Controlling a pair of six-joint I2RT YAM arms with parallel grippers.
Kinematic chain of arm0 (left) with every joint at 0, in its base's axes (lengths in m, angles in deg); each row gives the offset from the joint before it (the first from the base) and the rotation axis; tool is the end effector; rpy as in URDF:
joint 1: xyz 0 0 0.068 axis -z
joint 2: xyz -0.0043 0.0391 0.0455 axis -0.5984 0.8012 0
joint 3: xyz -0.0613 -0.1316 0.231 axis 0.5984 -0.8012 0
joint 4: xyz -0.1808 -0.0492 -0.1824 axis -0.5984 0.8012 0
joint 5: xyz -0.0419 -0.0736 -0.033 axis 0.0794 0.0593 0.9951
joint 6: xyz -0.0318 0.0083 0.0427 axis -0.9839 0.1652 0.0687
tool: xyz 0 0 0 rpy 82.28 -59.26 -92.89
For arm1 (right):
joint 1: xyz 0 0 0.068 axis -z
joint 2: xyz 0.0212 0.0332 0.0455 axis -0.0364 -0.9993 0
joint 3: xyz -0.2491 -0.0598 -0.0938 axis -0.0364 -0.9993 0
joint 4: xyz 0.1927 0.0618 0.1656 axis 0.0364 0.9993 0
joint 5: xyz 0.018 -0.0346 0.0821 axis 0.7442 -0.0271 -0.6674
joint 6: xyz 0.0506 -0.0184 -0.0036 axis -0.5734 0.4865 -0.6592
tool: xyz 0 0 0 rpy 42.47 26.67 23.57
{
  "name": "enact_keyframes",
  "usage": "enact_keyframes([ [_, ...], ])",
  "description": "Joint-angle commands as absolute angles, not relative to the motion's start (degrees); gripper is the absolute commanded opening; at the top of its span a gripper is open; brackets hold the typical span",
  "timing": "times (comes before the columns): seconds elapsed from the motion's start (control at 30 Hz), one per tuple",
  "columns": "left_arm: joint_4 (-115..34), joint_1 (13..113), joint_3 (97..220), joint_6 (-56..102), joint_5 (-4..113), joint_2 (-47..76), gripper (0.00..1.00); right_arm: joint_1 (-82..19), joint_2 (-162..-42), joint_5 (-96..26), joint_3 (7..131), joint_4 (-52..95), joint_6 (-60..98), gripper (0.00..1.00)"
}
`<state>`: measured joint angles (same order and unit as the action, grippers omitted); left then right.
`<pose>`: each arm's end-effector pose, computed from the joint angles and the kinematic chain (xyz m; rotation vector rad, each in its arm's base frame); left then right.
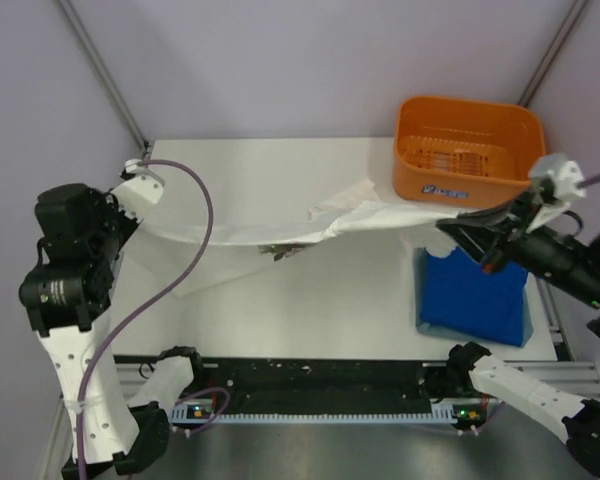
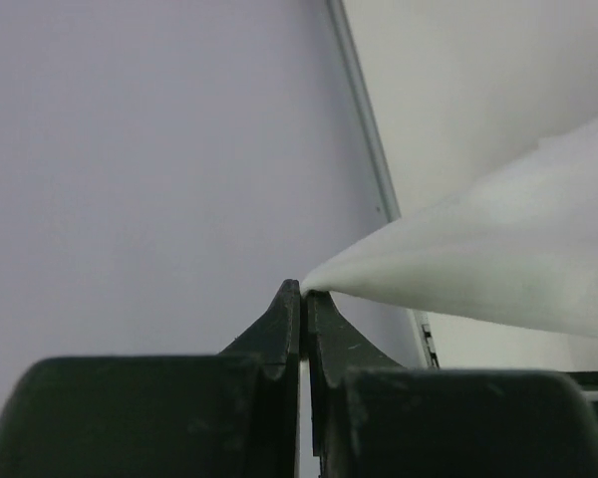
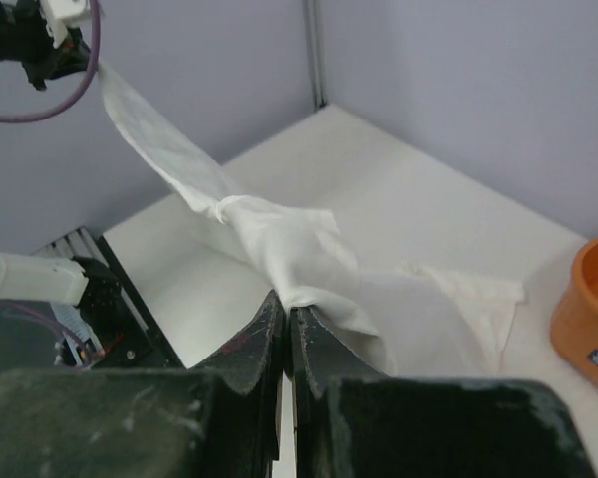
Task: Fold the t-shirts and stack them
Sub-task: Flatten out the tshirt
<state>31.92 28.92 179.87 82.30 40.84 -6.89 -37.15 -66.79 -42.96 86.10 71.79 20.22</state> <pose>0.1094 0.0184 0.4731 0.6889 2.0690 0.6656 0.0514 0.0475 0.5142 -0.6298 1.5788 0.7559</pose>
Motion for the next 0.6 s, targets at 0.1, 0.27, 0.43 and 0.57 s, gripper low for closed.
enact_keyframes([
  [0.1, 40.87, 28.67, 197.24, 83.22, 35.42, -5.93, 0.00, -37.24, -68.62, -37.94, 97.51, 75.19, 23.36, 0.00],
  [0.27, 36.85, 28.58, 193.84, 83.14, 36.03, -5.14, 0.00, -37.15, -76.08, -32.66, 97.53, 71.07, 27.65, 0.00],
  [0.43, 20.00, 28.58, 185.23, 84.80, 34.82, -1.90, 0.00, -31.82, -90.21, -37.55, 100.84, 59.21, 29.53, 0.00],
  [0.57, 0.23, 28.58, 181.96, 86.13, 29.98, 4.16, 0.00, -21.26, -106.03, -45.75, 113.83, 49.90, 18.73, 0.00],
])
